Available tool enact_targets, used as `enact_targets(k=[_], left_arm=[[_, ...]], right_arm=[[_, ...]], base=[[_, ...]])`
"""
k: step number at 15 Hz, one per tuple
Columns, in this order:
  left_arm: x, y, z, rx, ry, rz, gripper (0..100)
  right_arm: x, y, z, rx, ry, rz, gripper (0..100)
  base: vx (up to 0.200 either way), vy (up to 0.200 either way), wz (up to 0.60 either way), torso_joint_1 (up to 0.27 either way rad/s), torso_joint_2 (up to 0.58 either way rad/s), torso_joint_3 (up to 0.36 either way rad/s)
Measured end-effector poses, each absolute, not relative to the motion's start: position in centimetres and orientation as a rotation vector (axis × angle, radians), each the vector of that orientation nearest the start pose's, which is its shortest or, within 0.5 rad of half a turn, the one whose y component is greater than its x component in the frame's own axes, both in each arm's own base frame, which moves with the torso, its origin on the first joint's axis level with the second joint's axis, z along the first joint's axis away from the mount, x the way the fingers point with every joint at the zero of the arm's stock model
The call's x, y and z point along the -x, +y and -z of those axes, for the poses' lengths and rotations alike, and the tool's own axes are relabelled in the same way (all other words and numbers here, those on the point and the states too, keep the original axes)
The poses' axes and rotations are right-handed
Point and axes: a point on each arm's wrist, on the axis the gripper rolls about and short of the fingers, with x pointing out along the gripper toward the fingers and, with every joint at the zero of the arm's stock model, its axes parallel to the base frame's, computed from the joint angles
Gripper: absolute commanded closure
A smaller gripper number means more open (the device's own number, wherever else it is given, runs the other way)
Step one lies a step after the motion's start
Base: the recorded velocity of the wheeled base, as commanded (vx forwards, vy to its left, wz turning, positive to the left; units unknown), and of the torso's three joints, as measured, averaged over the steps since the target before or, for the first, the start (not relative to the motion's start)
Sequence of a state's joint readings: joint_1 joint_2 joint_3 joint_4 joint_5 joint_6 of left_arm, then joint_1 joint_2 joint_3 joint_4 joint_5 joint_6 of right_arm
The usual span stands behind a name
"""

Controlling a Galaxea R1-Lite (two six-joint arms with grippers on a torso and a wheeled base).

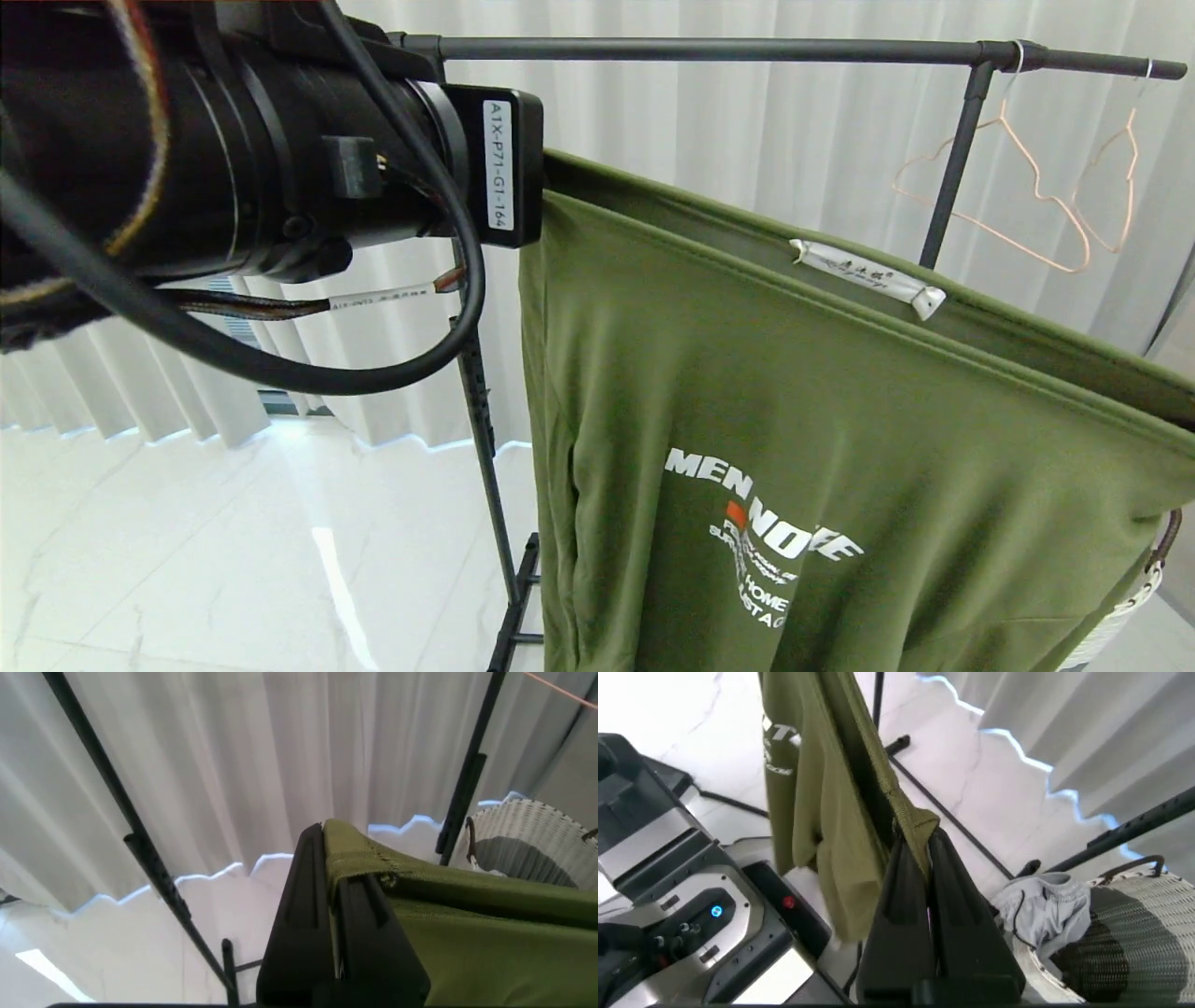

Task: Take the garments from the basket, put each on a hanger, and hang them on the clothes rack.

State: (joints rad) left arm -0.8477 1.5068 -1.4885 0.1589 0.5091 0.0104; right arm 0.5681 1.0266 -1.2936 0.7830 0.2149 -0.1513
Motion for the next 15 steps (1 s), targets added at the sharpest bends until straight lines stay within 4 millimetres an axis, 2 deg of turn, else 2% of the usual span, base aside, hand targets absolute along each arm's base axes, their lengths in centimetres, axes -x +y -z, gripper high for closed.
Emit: enact_targets(k=[3,7,11,15], left_arm=[[-17.9,-18.4,-34.4,-0.148,0.171,0.327,100],[-17.4,-16.2,-32.0,-0.206,0.296,0.281,100],[-15.6,-15.2,-30.9,-0.143,0.331,0.289,100],[-12.7,-16.0,-30.9,-0.064,0.344,0.438,100]], right_arm=[[-7.0,5.0,-32.8,0.229,0.426,-0.790,100],[-10.0,6.3,-33.7,0.221,0.318,-0.690,100],[-14.1,8.7,-34.7,0.197,0.179,-0.659,100],[-16.9,11.3,-34.9,0.190,0.127,-0.695,100]], base=[[0.000,0.000,0.00,0.000,0.00,0.000],[0.000,0.000,0.00,0.000,0.00,0.000],[0.000,0.000,0.00,0.000,0.00,0.000],[0.000,0.000,0.00,0.000,0.00,0.000]])
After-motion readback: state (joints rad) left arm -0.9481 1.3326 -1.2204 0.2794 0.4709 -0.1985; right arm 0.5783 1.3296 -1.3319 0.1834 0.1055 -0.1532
